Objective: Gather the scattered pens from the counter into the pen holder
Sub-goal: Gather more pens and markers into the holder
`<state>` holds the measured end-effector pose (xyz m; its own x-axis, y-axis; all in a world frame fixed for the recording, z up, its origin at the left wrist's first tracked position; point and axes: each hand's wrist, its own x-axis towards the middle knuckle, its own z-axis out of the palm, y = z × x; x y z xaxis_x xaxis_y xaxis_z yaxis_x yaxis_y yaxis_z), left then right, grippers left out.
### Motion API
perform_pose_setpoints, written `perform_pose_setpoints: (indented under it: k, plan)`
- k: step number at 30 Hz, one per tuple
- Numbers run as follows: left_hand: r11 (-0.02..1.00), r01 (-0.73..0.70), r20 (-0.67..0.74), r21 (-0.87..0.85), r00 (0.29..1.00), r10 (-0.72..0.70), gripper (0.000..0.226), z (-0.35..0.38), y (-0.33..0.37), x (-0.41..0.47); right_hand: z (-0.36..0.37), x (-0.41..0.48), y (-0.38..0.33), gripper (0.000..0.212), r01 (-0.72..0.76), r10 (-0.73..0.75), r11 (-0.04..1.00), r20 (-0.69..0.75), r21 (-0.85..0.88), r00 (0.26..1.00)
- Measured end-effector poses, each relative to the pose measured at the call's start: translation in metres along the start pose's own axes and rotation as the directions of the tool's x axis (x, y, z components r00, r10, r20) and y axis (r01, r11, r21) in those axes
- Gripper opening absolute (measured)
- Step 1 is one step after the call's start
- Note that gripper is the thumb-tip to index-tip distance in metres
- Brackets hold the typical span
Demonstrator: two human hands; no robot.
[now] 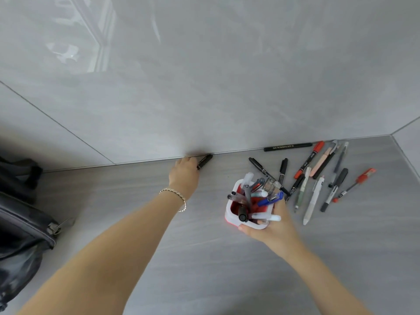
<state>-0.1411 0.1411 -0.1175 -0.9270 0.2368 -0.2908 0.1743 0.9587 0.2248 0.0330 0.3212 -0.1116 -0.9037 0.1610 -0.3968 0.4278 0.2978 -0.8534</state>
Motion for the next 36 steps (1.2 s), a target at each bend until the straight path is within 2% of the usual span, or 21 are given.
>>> perform_pose_setpoints:
  k: [2,4,7,10,12,14,15,19,21,23,24,26,27,32,34,36]
  plan:
    - [0.999,-0.028,0.058,-0.032,0.998,0.030,0.025,-0.001,0.001,-0.007,-0.001,0.001,-0.002,0.119,-0.009,0.006,0.998,0.042,0.068,0.999]
    - [0.973,-0.021,0.012,-0.229,1.000,0.024,0.021,-0.012,0.004,-0.025,0.000,0.004,0.004,0.119,-0.012,0.009,0.997,0.036,0.075,0.999]
    - [0.816,-0.026,-0.098,-0.577,0.995,-0.037,0.002,-0.046,0.017,-0.066,0.000,0.004,0.004,0.120,-0.037,0.036,0.999,0.025,0.021,0.999]
    - [0.632,-0.146,-0.232,-0.761,0.971,-0.056,0.021,-0.079,0.033,-0.114,-0.002,0.000,-0.003,0.115,-0.028,0.028,1.000,0.003,0.004,1.000]
    - [0.557,-0.228,-0.302,-0.798,0.952,-0.042,0.030,-0.085,0.043,-0.139,-0.003,-0.001,-0.008,0.102,-0.017,0.017,1.000,0.008,-0.005,1.000]
    - [0.558,-0.253,-0.288,-0.791,0.957,0.026,0.032,-0.077,0.051,-0.152,-0.003,-0.002,-0.012,0.097,0.001,-0.001,1.000,-0.004,0.009,1.000]
    - [0.588,-0.252,-0.263,-0.768,0.962,0.069,0.030,-0.070,0.054,-0.153,-0.002,-0.002,-0.013,0.097,0.013,-0.013,1.000,-0.015,0.009,1.000]
    - [0.816,-0.220,-0.117,-0.535,0.976,0.186,0.012,-0.040,0.058,-0.138,0.000,-0.008,-0.027,0.074,0.094,-0.090,0.994,-0.072,0.056,0.993]
    - [0.836,-0.220,-0.101,-0.502,0.975,0.196,0.022,-0.033,0.062,-0.134,0.001,-0.016,-0.033,0.076,0.101,-0.098,0.993,-0.059,0.053,0.993]
    - [0.816,-0.267,-0.170,-0.513,0.963,0.209,0.043,-0.034,0.066,-0.137,0.001,-0.025,-0.034,0.088,0.086,-0.085,0.996,-0.049,0.023,0.995]
    - [0.805,-0.352,-0.250,-0.478,0.933,0.259,0.050,-0.034,0.065,-0.139,0.001,-0.029,-0.035,0.089,0.085,-0.084,0.996,-0.067,0.005,0.994]
    - [0.772,-0.553,-0.374,-0.313,0.819,0.435,0.051,-0.033,0.060,-0.141,0.002,-0.041,-0.037,0.084,0.103,-0.100,0.995,-0.133,0.013,0.986]
    - [0.748,-0.618,-0.390,-0.243,0.768,0.508,0.048,-0.032,0.057,-0.141,0.002,-0.048,-0.041,0.081,0.110,-0.104,0.993,-0.158,0.032,0.982]
    - [0.593,-0.790,-0.348,-0.157,0.606,0.715,0.042,-0.034,0.052,-0.156,0.000,-0.081,-0.039,0.078,0.114,-0.085,0.988,-0.252,0.102,0.964]
    - [0.524,-0.816,-0.242,-0.243,0.574,0.782,0.048,-0.036,0.059,-0.166,-0.005,-0.093,-0.038,0.080,0.130,-0.095,0.987,-0.298,0.098,0.950]
    - [0.503,-0.772,-0.138,-0.388,0.588,0.797,0.053,-0.040,0.072,-0.174,-0.018,-0.105,-0.037,0.074,0.119,-0.079,0.988,-0.337,0.099,0.938]
